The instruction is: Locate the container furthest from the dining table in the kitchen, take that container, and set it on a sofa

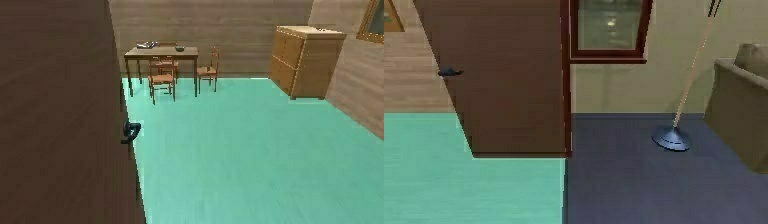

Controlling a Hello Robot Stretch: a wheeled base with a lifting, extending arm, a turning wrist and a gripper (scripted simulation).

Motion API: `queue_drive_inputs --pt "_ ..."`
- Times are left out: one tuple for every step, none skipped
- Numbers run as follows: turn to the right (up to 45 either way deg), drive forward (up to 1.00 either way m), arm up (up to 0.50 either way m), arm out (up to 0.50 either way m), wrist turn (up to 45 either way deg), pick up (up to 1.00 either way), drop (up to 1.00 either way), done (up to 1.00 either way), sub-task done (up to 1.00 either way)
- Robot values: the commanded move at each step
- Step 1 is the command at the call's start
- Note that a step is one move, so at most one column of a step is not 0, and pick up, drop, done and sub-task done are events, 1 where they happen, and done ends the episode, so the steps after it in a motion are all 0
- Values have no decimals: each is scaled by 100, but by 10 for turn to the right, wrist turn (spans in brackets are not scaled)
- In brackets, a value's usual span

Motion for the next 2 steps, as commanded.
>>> queue_drive_inputs --pt "450 0 0 0 0 0 0 0 0" --pt "420 0 0 0 0 0 0 0 0"
